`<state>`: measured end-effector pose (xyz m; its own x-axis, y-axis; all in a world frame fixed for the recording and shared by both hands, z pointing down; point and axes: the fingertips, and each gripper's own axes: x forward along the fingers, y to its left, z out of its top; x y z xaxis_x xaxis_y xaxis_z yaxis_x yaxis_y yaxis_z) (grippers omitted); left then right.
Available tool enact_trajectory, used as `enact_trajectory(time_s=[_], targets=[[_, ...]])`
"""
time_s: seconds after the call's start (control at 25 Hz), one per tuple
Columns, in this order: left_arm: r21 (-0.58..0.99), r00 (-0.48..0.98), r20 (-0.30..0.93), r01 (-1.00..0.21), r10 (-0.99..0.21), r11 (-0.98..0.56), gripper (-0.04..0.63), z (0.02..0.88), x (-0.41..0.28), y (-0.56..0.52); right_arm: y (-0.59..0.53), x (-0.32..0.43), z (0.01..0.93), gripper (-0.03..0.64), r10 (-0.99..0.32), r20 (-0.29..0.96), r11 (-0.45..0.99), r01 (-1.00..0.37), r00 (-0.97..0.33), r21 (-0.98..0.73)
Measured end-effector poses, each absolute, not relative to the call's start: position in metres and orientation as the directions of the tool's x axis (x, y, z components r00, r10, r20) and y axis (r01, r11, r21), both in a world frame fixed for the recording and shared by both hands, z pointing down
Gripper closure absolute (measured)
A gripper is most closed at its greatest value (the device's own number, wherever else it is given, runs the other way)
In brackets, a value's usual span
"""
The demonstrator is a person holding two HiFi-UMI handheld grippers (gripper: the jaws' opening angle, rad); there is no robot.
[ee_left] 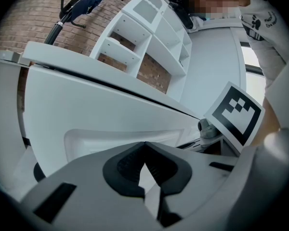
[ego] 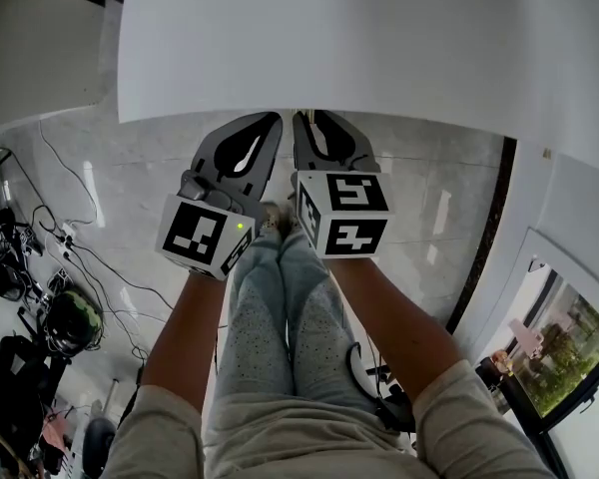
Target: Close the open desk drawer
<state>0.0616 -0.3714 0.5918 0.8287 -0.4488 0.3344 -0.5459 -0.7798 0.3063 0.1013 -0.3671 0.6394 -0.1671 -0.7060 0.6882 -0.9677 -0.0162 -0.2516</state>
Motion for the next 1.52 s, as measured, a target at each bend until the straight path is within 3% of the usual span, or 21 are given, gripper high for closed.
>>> enact_trajectory(time_s=[1.24, 1.52], targets=[[0.282, 0.831, 0.299, -0.546, -0.469, -0.788, 0.578, 0.552, 0.061, -0.352, -0.352, 0.11, 0.584, 0.518, -0.774, 0.626, -0.047, -0.976, -0.099, -0.212], [0.266, 0.838, 0.276, -0.537, -0.471, -0.8, 0.578, 0.516, 0.068, -0.33, -0.333, 0.118, 0.538, 0.584, -0.82, 0.564, -0.031, -0.979, -0.091, -0.203]])
